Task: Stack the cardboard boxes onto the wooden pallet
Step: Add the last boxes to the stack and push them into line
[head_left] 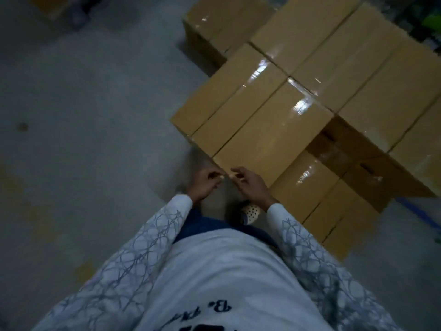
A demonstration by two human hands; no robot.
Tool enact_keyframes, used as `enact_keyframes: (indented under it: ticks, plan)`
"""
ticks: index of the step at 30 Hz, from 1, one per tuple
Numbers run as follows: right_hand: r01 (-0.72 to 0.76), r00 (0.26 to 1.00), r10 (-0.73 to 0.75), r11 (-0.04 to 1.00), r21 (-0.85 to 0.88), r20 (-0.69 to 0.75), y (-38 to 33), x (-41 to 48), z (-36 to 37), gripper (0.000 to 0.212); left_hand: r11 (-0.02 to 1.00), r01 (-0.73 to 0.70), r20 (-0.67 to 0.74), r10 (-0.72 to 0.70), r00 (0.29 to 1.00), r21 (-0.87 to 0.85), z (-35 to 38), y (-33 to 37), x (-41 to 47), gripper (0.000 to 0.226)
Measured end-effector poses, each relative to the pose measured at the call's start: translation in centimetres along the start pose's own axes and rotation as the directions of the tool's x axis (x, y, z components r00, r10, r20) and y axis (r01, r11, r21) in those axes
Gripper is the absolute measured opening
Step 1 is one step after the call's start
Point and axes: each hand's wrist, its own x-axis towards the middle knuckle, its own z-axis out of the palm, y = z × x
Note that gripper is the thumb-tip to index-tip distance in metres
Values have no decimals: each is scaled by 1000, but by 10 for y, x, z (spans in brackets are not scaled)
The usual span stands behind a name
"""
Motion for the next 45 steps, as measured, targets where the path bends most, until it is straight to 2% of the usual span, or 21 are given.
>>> enact_keyframes:
  ticks: [2, 4, 6, 8, 11, 15, 18, 20, 22, 24, 26, 29, 32, 34, 37, 40, 45]
  plan:
    - [65, 981, -45, 992, -106, 187, -15, -9, 34, 43, 996, 2, -56, -7, 998, -87, -29, -34, -42, 18]
    - [85, 927, -2, 975, -205, 375, -27, -8, 64, 41, 980, 68, -87, -85, 993, -186, -55, -74, -69, 19]
    - [122, 899, 42, 932, -341, 436, -31, 6, 93, 42, 930, 197, -83, -233, 969, -309, -83, -117, -86, 17]
    - [153, 891, 82, 872, -465, 447, -34, 29, 123, 42, 860, 272, -74, -334, 940, -432, -122, -154, -93, 16]
    - [144, 887, 140, 822, -551, 440, -67, 62, 171, 36, 802, 244, -121, -363, 924, -546, -193, -196, -100, 18]
    - [159, 894, 104, 836, -525, 437, -133, 106, 238, 35, 846, 175, -282, -353, 892, -504, -279, -225, -113, 11]
    - [234, 891, 14, 843, -484, 455, -184, 130, 264, 34, 850, 179, -355, -386, 852, -495, -309, -237, -117, 5]
    - [278, 900, -39, 818, -504, 433, -210, 142, 268, 33, 836, 214, -321, -412, 853, -505, -316, -237, -111, 7]
    - [292, 916, -99, 827, -480, 388, -226, 158, 267, 31, 835, 261, -192, -392, 900, -485, -322, -235, -99, 15]
    - [260, 931, -109, 868, -423, 348, -236, 175, 267, 29, 880, 283, -40, -322, 946, -382, -331, -234, -81, 6]
    - [193, 940, -69, 915, -355, 334, -250, 195, 269, 26, 916, 284, -14, -300, 954, -283, -351, -234, -59, 4]
    - [146, 947, -50, 947, -286, 317, -281, 241, 271, 24, 908, 305, -100, -345, 933, -287, -402, -218, -15, 11]
    - [175, 943, -80, 944, -280, 323, -324, 309, 263, 26, 906, 295, -165, -355, 920, -303, -467, -190, 37, 10]
    - [118, 957, -72, 982, -150, 282, -363, 356, 250, 20, 952, 242, -245, -284, 927, -186, -516, -163, 72, 8]
    - [50, 988, -56, 998, 45, 144, -422, 419, 216, 21, 988, 147, -283, -151, 947, -37, -578, -98, 126, 5]
    - [52, 996, -58, 994, 91, 64, -469, 469, 184, 22, 994, 48, -315, -75, 946, -93, -622, -20, 178, 16]
    - [50, 997, -61, 975, 216, 47, -523, 522, 138, 44, 979, -96, -309, 36, 950, -180, -664, 66, 267, 43]
